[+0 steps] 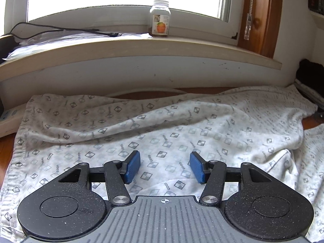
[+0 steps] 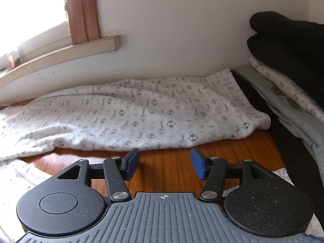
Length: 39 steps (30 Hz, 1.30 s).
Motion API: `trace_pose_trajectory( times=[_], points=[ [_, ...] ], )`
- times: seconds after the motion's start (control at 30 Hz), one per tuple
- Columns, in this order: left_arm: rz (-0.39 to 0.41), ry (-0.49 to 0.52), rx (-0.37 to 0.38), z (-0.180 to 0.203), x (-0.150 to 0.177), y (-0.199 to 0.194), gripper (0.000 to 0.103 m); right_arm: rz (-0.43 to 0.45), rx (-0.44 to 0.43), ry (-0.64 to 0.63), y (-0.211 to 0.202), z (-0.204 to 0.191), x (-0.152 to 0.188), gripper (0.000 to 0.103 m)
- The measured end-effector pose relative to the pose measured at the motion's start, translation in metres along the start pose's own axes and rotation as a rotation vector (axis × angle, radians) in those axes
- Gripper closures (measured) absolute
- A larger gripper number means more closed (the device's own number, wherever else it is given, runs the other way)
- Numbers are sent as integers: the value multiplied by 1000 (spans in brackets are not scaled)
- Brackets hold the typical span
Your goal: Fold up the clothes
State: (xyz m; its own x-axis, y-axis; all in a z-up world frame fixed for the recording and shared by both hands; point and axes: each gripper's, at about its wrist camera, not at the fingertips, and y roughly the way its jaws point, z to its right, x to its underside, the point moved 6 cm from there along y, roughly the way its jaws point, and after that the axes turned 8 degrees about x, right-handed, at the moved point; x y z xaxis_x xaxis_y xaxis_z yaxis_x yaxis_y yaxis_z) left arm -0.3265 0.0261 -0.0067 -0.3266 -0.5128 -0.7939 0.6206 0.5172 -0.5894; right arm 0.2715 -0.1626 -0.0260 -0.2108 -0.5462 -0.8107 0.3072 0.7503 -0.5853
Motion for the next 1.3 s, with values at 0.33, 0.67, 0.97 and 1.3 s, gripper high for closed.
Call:
trace_pose_trajectory(
  times=[0.33,0.67,0.97,1.3],
  points=[
    [-16,32,-25,8,2,-2,37,63,-61,-100,13,-70,-38,45],
    [48,12,-72,-32,-35,-23,25,53,-111,-188,25,-107,-35,38],
    [69,-3,-304,-141,-81,-9,25,39,-78,-214,27,-111,-32,37],
    [-35,157,-423,-162,-77,25,84,25,-101,-193,29,-108,-34,36]
  ],
)
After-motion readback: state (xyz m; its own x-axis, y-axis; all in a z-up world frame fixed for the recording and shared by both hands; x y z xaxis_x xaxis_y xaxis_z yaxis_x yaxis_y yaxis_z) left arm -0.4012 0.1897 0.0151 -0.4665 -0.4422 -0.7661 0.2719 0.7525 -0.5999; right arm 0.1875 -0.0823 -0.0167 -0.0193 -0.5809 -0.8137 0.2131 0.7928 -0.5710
